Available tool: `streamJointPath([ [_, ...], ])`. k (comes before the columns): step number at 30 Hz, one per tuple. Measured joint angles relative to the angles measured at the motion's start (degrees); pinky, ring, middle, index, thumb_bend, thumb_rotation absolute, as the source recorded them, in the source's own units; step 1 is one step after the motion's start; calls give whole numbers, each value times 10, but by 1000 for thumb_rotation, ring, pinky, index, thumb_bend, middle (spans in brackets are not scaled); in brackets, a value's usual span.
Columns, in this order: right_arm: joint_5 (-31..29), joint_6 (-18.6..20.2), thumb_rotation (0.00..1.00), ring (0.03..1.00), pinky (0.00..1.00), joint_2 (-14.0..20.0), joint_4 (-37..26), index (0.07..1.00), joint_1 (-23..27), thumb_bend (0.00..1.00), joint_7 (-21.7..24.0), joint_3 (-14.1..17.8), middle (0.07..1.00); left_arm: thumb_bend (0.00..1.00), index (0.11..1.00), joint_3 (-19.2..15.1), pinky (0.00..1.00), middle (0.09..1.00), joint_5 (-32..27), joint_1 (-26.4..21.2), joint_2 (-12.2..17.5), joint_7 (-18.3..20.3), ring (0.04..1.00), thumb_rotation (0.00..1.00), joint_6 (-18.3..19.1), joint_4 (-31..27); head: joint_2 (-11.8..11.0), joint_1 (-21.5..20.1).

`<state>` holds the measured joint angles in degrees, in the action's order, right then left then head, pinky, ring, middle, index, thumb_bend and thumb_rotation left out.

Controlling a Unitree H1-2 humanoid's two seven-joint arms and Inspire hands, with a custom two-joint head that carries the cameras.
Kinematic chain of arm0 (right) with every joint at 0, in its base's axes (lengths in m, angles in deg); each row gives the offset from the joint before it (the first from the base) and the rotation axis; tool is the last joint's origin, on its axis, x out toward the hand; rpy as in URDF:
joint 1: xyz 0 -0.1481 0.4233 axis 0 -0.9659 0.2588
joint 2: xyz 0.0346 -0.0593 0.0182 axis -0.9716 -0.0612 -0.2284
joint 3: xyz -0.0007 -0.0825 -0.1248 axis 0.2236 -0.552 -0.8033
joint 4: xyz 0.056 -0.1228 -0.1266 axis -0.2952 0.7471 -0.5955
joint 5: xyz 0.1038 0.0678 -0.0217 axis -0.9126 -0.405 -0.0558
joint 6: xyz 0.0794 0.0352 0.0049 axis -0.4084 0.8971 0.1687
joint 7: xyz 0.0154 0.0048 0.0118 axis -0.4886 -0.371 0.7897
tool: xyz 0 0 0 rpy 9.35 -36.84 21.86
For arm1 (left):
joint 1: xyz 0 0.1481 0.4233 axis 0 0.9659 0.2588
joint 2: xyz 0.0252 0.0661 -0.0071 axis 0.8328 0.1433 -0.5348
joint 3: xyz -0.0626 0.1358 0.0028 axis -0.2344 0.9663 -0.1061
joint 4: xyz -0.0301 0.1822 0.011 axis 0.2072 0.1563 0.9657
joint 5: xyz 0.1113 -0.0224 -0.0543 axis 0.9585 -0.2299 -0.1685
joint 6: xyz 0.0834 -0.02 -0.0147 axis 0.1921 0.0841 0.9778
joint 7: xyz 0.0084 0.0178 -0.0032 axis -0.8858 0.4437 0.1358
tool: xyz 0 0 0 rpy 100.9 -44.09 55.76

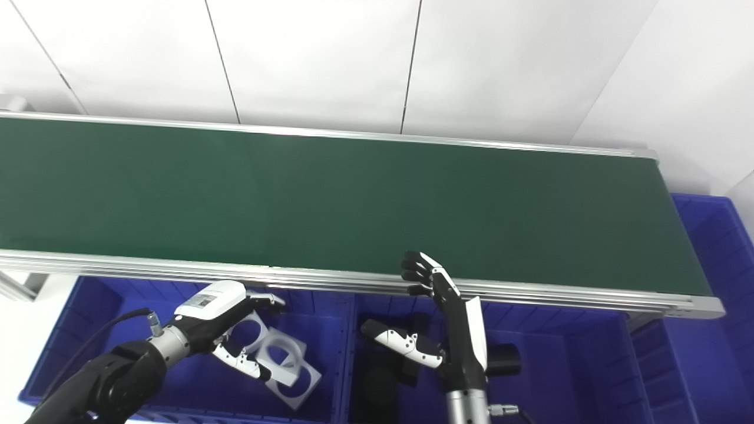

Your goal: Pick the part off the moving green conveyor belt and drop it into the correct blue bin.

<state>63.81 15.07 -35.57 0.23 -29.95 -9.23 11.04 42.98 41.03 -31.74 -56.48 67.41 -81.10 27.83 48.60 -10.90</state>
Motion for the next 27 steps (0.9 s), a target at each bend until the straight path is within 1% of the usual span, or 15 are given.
streamJointPath([
  [2,2,0,331,726,641,0,0,798,0,729,0,0,765,843,973,-1,836,984,0,5,0,0,924,451,-2,-1,0,0],
  [3,2,0,314,720,637,0,-1,797,0,727,0,0,764,859,958,-6,863,971,-20,10,-1,2,930,454,-5,-1,2,-3],
  [4,2,0,305,717,635,0,-1,796,-1,726,0,0,763,867,950,-18,877,965,-62,14,-3,11,933,455,-11,0,2,-4],
  [5,2,0,282,713,629,1,0,792,-1,730,0,0,762,893,927,-29,813,942,-103,18,-7,21,905,487,-14,2,2,-4],
  [7,2,1,249,713,626,2,1,791,-1,730,2,0,765,906,903,-53,759,922,-186,26,-17,38,885,496,-14,6,2,-4],
  [8,1,2,236,711,621,2,1,788,-2,738,4,0,763,909,903,-65,766,915,-221,31,-23,45,880,502,-14,6,2,-5],
  [10,-1,7,231,713,618,4,1,789,-3,742,10,0,765,916,899,-85,784,906,-300,40,-41,60,872,486,-14,6,2,-7],
  [12,-1,17,234,721,622,6,0,796,-4,742,14,-2,772,905,885,-103,791,888,-372,48,-65,70,853,423,-19,6,0,-11],
  [13,-2,25,224,727,626,7,-2,800,-5,742,18,-3,777,891,870,-111,795,875,-413,52,-82,74,845,377,-28,6,0,-11],
  [15,-3,32,202,730,627,9,-10,802,-8,740,27,-5,780,871,845,-122,784,852,-472,59,-116,76,832,344,-83,15,-1,-15],
  [18,-2,41,175,733,631,11,-20,804,-10,737,34,-10,783,854,827,-134,769,839,-511,59,-164,75,826,315,-177,56,-1,-17],
  [19,0,42,172,733,632,11,-25,804,-11,737,34,-10,784,852,827,-138,769,839,-516,59,-174,74,827,312,-190,66,0,-18],
  [21,4,43,164,741,639,11,-30,813,-13,726,35,-10,792,857,834,-151,768,837,-518,61,-181,75,824,307,-200,74,0,-18],
  [24,7,53,132,745,646,14,-32,817,-16,731,36,-10,794,848,829,-171,761,831,-522,64,-179,73,815,280,-201,84,-1,-20],
  [27,7,59,113,746,650,16,-35,819,-20,732,36,-10,794,847,831,-177,763,837,-521,73,-179,73,823,261,-202,83,0,-19],
])
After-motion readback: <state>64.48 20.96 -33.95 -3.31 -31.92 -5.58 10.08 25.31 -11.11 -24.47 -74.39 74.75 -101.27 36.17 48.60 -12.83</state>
